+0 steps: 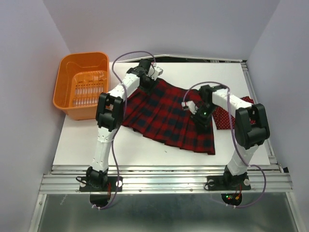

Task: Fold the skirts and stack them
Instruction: Flatten the skirt out

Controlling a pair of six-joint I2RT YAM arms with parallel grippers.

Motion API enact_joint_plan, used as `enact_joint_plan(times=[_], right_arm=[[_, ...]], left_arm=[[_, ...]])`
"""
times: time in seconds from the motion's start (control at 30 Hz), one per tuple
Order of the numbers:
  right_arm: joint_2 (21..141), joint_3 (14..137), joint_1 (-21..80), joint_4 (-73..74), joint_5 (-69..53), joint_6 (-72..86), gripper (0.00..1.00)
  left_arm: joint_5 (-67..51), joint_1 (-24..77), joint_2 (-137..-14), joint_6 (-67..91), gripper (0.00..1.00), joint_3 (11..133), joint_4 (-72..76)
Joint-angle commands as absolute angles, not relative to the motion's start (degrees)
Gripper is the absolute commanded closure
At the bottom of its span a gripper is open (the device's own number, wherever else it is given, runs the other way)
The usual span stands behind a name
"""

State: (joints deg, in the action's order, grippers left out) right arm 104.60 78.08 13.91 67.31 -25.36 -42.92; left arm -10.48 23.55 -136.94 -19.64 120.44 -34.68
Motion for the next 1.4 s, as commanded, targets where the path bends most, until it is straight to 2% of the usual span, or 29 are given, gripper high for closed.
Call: enact_joint_plan(times=[0.0, 0.2, 0.33, 0.53, 0.67, 0.73, 0.97, 1.13, 1.27, 1.37], right_arm=[[101.08, 67.98, 19.94, 61.38, -22.43, -40.71, 0.67], [103.0, 62.41, 32.4, 55.47, -23.54, -33.59, 0.68], [106.42, 67.12, 38.05, 53.53, -29.7, -29.97, 0.68], [108.99, 84.53, 38.67, 58.09, -37.7, -28.39, 0.63], [104.78, 93.85, 36.32, 63.44, -33.59, -31.19, 0.57], [103.37, 94.31, 34.29, 64.51, -29.38, -32.6, 0.55], [101.69, 87.29, 21.98, 61.45, -17.33, -38.67, 0.6], [102.65, 80.25, 21.36, 54.59, -9.07, -41.04, 0.62], [106.6, 75.51, 21.36, 52.03, -7.56, -41.13, 0.66], [108.45, 73.57, 22.14, 52.73, -9.4, -40.17, 0.7]], left_arm=[[-11.77, 21.36, -124.66, -17.23, 0.41, 120.42, -35.59], [-12.48, 20.92, -111.65, -13.8, 0.41, 102.68, -38.06], [-10.73, 19.25, -107.41, -11.78, 0.44, 91.35, -37.89], [-9.49, 19.07, -106.96, -12.39, 0.44, 87.54, -38.14], [-8.44, 18.98, -111.87, -12.13, 0.46, 88.33, -38.76], [-8.26, 18.9, -113.55, -11.87, 0.48, 88.85, -38.58], [-11.42, 19.07, -124.18, -13.27, 0.53, 98.95, -39.46], [-12.39, 19.16, -135.51, -15.2, 0.57, 114.67, -43.67], [-9.51, 19.07, -143.24, -16.78, 0.57, 130.56, -45.27], [-6.43, 18.9, -144.05, -17.66, 0.56, 134.46, -43.86]])
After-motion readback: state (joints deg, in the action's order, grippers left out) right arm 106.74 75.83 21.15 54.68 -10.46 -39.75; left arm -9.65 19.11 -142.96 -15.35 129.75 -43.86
